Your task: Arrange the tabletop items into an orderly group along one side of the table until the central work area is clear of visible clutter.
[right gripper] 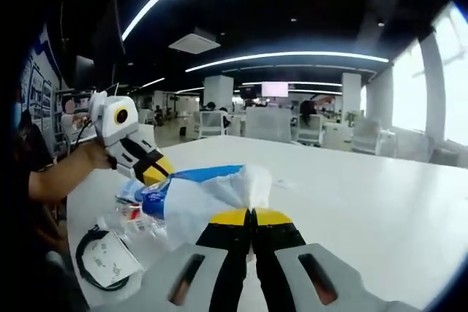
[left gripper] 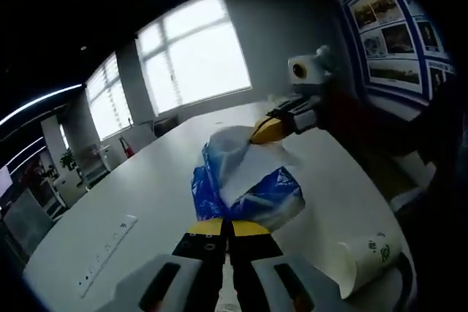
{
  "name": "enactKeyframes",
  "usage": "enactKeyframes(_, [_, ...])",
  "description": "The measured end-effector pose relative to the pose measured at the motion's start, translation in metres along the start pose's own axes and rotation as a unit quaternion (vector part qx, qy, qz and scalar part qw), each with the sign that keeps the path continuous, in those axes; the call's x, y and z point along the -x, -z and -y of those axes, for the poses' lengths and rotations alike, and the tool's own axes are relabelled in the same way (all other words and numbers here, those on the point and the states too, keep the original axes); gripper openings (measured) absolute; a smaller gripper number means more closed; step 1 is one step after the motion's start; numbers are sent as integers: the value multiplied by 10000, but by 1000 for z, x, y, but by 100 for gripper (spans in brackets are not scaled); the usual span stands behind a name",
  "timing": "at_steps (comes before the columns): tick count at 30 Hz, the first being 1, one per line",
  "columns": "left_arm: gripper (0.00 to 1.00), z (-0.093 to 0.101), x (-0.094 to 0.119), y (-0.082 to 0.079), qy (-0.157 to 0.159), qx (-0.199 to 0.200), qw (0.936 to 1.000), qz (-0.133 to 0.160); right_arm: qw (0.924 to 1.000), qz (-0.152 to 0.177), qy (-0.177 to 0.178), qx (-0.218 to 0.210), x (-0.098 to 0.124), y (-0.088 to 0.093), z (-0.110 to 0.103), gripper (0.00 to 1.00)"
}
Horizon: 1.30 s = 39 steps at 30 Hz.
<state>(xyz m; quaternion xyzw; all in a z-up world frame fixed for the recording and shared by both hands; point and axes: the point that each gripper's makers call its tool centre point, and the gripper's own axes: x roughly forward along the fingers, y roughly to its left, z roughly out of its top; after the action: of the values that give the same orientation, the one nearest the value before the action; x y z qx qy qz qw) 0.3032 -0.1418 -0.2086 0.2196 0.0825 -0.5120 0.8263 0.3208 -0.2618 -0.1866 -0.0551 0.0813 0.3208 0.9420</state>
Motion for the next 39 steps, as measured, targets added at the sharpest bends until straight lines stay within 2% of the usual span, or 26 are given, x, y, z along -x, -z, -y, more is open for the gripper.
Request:
enactKeyframes(14, [0, 5, -18, 0, 40, -109, 9999, -110, 9997, 95, 209, -107, 14, 9, 10, 0])
enactKeyframes(21, [0, -17, -38, -3, 84, -235, 9995, -199, 9991, 115, 388, -116, 22, 14, 19, 0])
enactKeyframes(23, [0, -14, -41, -3, 108, -254, 9994, -201, 9989, 101, 446, -99, 24, 16, 21, 0])
enactKeyframes(27, [0, 3, -44, 1, 155, -302, 9991, -268, 9986, 86, 503, -109, 25, 21, 23, 0])
enactKeyframes(32, [0, 9, -49, 5, 191, -332, 9988, -313, 9984, 63, 550, -136, 27, 26, 24, 0])
enactKeyframes(39, [0, 4, -53, 6, 130, -273, 9991, -304, 9980, 67, 600, -169, 29, 32, 22, 0])
